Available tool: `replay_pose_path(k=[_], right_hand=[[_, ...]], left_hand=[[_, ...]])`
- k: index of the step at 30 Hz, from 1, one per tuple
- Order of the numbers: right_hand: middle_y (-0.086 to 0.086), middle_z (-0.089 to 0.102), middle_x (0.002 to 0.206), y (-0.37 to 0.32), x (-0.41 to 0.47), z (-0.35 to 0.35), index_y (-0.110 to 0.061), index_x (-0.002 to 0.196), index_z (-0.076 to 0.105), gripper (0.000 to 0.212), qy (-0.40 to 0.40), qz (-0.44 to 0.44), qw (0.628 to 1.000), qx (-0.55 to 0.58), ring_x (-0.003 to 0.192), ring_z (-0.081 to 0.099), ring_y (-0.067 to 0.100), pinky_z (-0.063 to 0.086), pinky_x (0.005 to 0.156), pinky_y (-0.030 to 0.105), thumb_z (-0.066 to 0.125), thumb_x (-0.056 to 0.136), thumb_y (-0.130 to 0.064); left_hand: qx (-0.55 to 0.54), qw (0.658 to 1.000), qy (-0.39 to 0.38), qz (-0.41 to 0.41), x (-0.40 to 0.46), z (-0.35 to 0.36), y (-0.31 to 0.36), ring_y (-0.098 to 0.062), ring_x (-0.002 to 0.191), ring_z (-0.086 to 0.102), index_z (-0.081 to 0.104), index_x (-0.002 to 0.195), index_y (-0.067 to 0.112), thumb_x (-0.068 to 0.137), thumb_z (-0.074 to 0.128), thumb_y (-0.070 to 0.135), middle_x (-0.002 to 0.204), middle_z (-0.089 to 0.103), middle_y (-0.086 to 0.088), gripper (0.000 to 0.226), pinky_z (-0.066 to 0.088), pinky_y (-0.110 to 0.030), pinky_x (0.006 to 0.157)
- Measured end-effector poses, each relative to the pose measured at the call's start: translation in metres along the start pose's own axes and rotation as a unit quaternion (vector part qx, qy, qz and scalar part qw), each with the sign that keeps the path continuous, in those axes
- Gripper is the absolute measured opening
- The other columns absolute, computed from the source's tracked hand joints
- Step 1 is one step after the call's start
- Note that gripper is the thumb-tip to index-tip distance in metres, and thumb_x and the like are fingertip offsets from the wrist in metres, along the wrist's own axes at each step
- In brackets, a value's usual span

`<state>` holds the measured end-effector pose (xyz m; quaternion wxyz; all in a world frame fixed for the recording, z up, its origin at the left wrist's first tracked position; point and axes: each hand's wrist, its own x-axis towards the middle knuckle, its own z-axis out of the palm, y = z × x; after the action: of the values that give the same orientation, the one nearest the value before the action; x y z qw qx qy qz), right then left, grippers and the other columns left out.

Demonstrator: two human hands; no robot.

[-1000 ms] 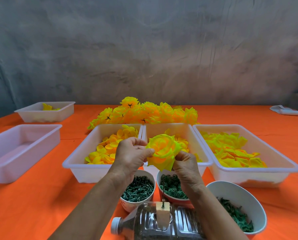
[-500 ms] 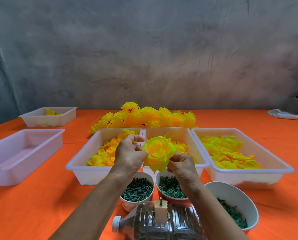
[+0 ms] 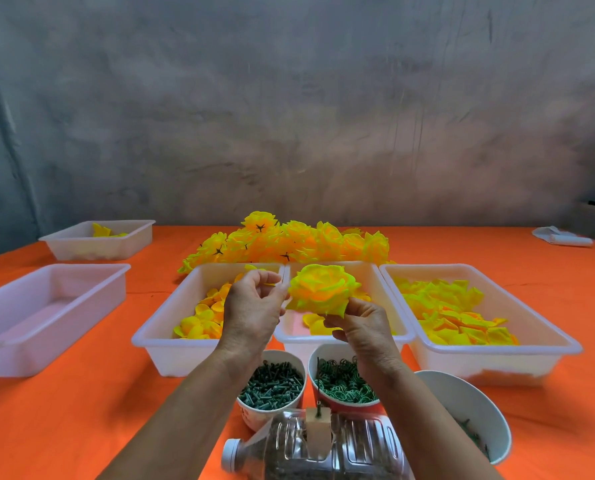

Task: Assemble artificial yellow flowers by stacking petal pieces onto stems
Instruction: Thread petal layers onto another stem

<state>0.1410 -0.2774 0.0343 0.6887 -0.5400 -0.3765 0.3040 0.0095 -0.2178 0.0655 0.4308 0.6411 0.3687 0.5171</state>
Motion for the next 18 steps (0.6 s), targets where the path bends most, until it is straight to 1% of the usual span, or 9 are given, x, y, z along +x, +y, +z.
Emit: replay_pose_path(k=[2,5,7,10,12,14,16,18], right_hand=[[-0.003,0.065,0.058,0.000,0.004,0.001,-0.017,0.073,0.071,0.019,0.000,0.006,1.000,0.006,0.050,0.054,0.003,0.041,0.060,0.025,0.068,0.078,0.002],[-0.002,0.066,0.060,0.002,0.010,0.005,-0.015,0.073,0.071,0.014,-0.001,0.012,1.000,0.022,0.053,0.055,0.007,0.043,0.060,0.026,0.070,0.078,-0.001],[-0.002,0.067,0.061,0.004,0.016,0.007,-0.014,0.073,0.070,0.013,-0.002,0.016,0.999,0.031,0.055,0.057,0.009,0.044,0.059,0.024,0.069,0.080,-0.003],[-0.004,0.067,0.058,0.005,0.023,0.013,-0.015,0.073,0.068,0.011,-0.008,0.018,0.999,0.035,0.052,0.057,0.005,0.044,0.052,0.017,0.069,0.081,-0.008],[-0.004,0.068,0.062,0.006,0.028,0.017,-0.015,0.074,0.068,0.010,-0.013,0.020,0.999,0.040,0.051,0.057,0.005,0.044,0.051,0.016,0.068,0.082,-0.011],[-0.005,0.070,0.066,0.005,0.033,0.021,-0.015,0.075,0.068,0.008,-0.021,0.024,0.999,0.031,0.054,0.058,0.005,0.044,0.055,0.019,0.068,0.083,-0.015],[-0.006,0.070,0.064,0.006,0.038,0.025,-0.014,0.076,0.068,0.008,-0.027,0.027,0.999,0.024,0.055,0.058,0.005,0.044,0.059,0.023,0.068,0.084,-0.015],[-0.006,0.070,0.062,0.007,0.043,0.029,-0.014,0.074,0.068,0.008,-0.034,0.027,0.999,0.024,0.054,0.058,0.005,0.044,0.061,0.025,0.068,0.083,-0.014]], left_hand=[[0.008,1.000,0.009,-0.003,0.004,0.000,-0.005,-0.010,0.064,0.056,0.059,0.095,0.014,0.090,0.059,0.008,0.092,0.066,-0.011,0.008,0.042,-0.015,0.049],[0.024,0.999,0.018,-0.018,0.009,0.000,-0.014,-0.018,0.072,0.055,0.059,0.098,0.012,0.089,0.059,0.005,0.095,0.064,-0.012,0.012,0.042,-0.020,0.054],[0.028,0.999,0.013,-0.031,0.013,0.000,-0.021,-0.020,0.074,0.055,0.059,0.094,0.013,0.089,0.060,0.003,0.093,0.063,-0.010,0.011,0.043,-0.023,0.058],[0.031,0.998,-0.019,-0.054,0.018,0.002,-0.027,-0.019,0.075,0.054,0.060,0.083,0.015,0.087,0.063,0.004,0.082,0.061,-0.004,0.012,0.045,-0.028,0.065],[0.011,0.996,-0.050,-0.067,0.021,0.005,-0.028,-0.016,0.068,0.053,0.062,0.076,0.017,0.087,0.064,0.009,0.075,0.060,0.000,0.014,0.043,-0.026,0.058],[-0.022,0.994,-0.074,-0.077,0.025,0.009,-0.027,-0.014,0.064,0.050,0.064,0.075,0.019,0.087,0.066,0.013,0.072,0.061,0.002,0.013,0.041,-0.022,0.054],[-0.056,0.991,-0.083,-0.086,0.030,0.012,-0.027,-0.014,0.063,0.049,0.065,0.077,0.019,0.085,0.068,0.016,0.071,0.061,0.004,0.010,0.042,-0.021,0.054],[-0.090,0.988,-0.087,-0.096,0.036,0.014,-0.028,-0.012,0.062,0.050,0.067,0.079,0.019,0.082,0.071,0.018,0.069,0.062,0.005,0.005,0.043,-0.021,0.054]])
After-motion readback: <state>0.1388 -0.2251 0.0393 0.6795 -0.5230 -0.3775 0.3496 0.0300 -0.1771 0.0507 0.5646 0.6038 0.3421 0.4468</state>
